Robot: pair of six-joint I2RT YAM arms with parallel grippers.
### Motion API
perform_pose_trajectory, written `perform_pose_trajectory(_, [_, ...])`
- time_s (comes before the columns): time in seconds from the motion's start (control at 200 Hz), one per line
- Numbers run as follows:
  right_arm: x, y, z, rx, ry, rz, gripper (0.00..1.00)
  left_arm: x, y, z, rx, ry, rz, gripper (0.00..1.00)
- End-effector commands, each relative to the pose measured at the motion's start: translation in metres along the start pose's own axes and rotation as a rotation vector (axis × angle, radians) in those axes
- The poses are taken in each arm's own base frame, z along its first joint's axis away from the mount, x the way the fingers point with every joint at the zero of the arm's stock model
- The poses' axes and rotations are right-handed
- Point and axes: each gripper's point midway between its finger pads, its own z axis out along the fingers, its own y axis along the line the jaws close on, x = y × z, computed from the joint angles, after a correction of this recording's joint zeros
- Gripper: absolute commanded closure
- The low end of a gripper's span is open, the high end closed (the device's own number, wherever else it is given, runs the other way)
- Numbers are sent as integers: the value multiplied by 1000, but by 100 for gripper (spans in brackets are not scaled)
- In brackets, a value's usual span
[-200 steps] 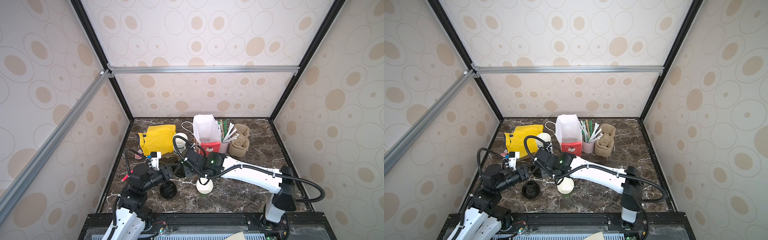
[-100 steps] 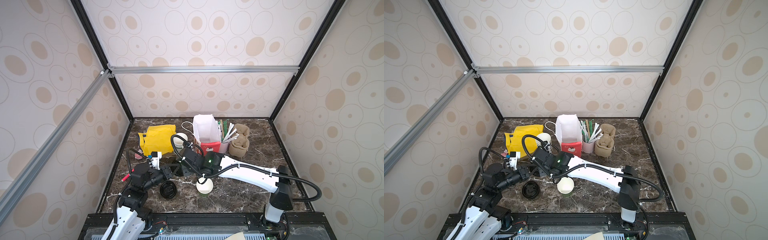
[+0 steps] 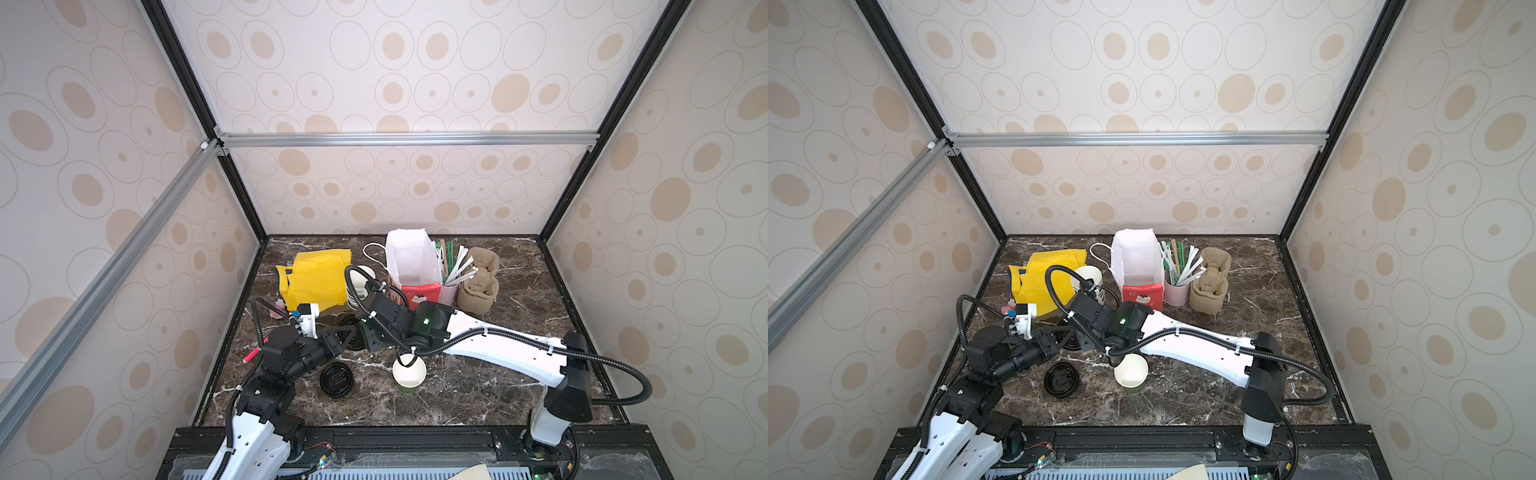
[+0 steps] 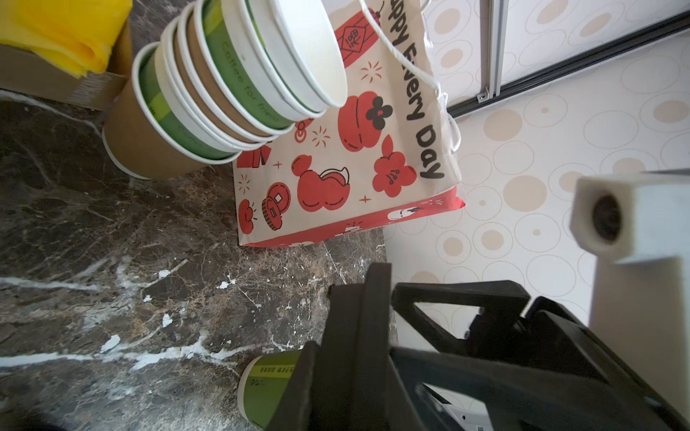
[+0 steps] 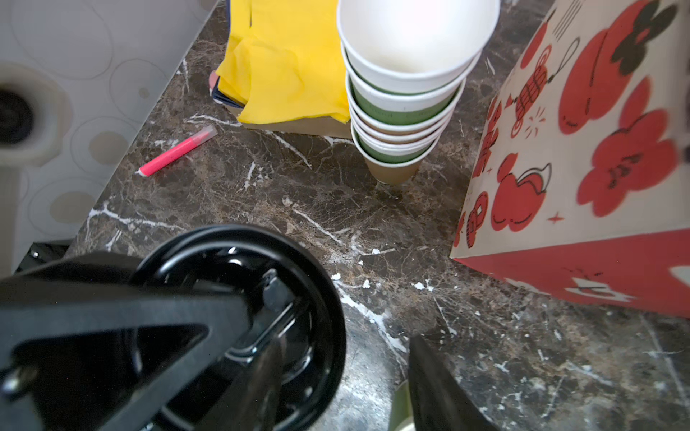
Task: Pack a coffee takeout order
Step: Pass the lid.
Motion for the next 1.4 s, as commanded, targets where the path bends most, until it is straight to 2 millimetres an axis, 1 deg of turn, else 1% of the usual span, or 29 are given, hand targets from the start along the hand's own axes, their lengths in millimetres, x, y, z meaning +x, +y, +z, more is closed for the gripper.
perform_pose_trajectory(0.0, [-11,-3,-41,-90,-88,-153,41,-3,-6,-4,23,-25,-45,90])
perform_pose_trajectory(0.015, [-10,-2,-45,-113,-99,-176,41,-2,-6,-4,26,-22,-56,90])
perform_pose_trajectory(0.02, [-11,-1,-49,-128,-114,-191,40,-1,-5,-4,26,-21,-60,90])
perform_pose_trajectory(0.045, [-6,2,-51,-166,-118,-228,40,1,-5,-4,32,-14,-78,90])
perform_pose_trajectory(0.05, [-7,3,-54,-179,-128,-235,40,2,-5,-4,33,-13,-81,90])
perform_pose_trajectory(0.095, [7,11,-62,-284,-152,-328,39,6,-3,-4,42,1,-104,91])
perform_pose_trajectory(0.11, [7,15,-67,-320,-179,-359,39,8,-3,-5,43,4,-110,91])
perform_pose_trajectory(0.135, [15,16,-71,-352,-209,-410,38,11,0,-6,38,12,-122,92])
perform_pose_trajectory(0.21, [29,17,-80,-374,-315,-568,38,17,5,-9,17,26,-155,93])
perform_pose_trajectory(0.25, [35,16,-81,-358,-355,-649,38,19,7,-10,10,33,-175,93])
perform_pose_trajectory(0.28, [38,19,-83,-351,-388,-724,38,22,8,-11,8,42,-191,93])
perform_pose_trajectory(0.31, [43,23,-84,-338,-433,-838,38,24,9,-11,5,51,-209,93])
perform_pose_trajectory(0.375, [50,29,-82,-283,-528,-1006,39,26,8,-11,6,62,-236,92])
perform_pose_trajectory(0.4, [50,31,-83,-261,-578,-1060,39,26,7,-11,7,65,-237,93])
perform_pose_trajectory(0.525, [57,45,-83,-258,-704,-1249,40,36,12,-14,-28,111,-261,93])
perform_pose_trajectory(0.58, [61,50,-78,-229,-732,-1343,40,40,14,-15,-42,128,-272,93])
perform_pose_trajectory(0.655, [63,54,-66,-158,-748,-1469,38,44,17,-15,-52,143,-289,93])
perform_pose_trajectory(0.72, [64,58,-51,-91,-736,-1569,38,46,18,-15,-52,153,-305,93])
perform_pose_trajectory(0.79, [61,60,-38,-27,-741,-1622,38,46,18,-15,-51,153,-313,94])
perform_pose_trajectory(0.92, [72,64,-15,10,-714,-1734,38,45,14,-16,-38,151,-325,94])
perform_pose_trajectory(0.99, [70,64,-6,59,-708,-1760,40,45,13,-16,-34,150,-327,94])
perform_pose_trajectory(1.035, [64,66,-5,114,-739,-1771,42,45,13,-16,-32,153,-326,94])
perform_pose_trajectory(1.095, [56,63,0,224,-763,-1807,46,46,14,-17,-36,155,-333,94])
perform_pose_trajectory(1.17, [49,61,4,314,-773,-1827,52,46,14,-17,-35,153,-336,94])
perform_pose_trajectory(1.3, [45,58,9,400,-776,-1845,58,45,13,-18,-32,149,-339,93])
perform_pose_trajectory(1.395, [40,56,6,431,-791,-1813,61,46,13,-18,-28,146,-347,93])
